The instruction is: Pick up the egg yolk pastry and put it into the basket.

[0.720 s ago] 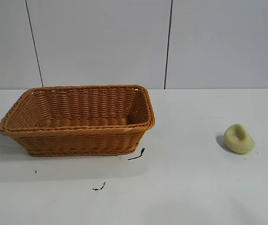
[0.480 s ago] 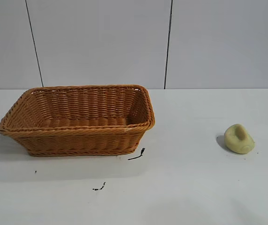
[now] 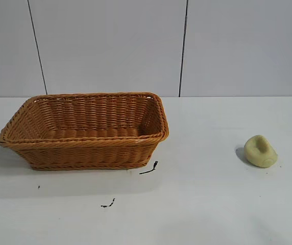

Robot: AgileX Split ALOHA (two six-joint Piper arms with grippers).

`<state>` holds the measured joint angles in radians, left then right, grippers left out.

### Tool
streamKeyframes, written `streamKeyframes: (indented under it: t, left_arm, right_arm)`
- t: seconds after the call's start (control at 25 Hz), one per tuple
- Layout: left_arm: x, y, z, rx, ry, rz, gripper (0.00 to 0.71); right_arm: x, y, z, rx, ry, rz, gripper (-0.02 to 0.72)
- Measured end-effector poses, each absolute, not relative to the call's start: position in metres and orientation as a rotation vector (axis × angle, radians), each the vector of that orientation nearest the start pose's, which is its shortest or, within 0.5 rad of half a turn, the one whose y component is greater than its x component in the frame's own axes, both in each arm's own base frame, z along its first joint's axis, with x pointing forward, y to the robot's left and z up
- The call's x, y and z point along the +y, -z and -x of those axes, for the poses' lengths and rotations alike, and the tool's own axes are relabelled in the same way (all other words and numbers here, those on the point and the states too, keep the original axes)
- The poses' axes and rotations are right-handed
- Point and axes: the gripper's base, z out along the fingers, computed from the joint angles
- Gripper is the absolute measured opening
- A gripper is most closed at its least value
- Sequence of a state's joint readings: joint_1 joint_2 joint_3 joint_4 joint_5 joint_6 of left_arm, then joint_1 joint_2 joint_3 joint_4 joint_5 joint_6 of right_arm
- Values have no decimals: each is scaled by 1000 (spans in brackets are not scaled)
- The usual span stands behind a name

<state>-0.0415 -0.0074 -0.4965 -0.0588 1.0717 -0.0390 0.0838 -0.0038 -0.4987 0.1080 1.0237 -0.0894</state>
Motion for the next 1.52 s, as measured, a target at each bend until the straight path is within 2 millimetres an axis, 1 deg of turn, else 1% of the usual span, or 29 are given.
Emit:
streamKeyframes:
  t: [0.88,0.96,1.08,1.16,1.28,1.44,1.52]
  left_arm:
    - [-4,-275,6,2052,121,-6,695]
    - [-4,-275,6,2052,121,-6,695]
    - [-4,-275,6,2052,121,-6,695]
    - [-4,-275,6,2052,121,-6,695]
    - [-4,-275,6,2052,121,-6,695]
    - [-4,-275,6,2052,121,-6,695]
    - [-4,-275,6,2052,121,-6,695]
  right_arm:
    - [8,-280,5,1995,-118,176,569]
    - [7,-280,5,1994,-111,175,582]
    - [7,-285,2,2021,-140,132,633]
    - [8,-295,-7,2074,-161,97,647]
    - [9,-311,-30,2184,-153,87,653]
    - [10,-331,-74,2320,-90,112,655]
    - [10,-335,-101,2391,-52,143,655]
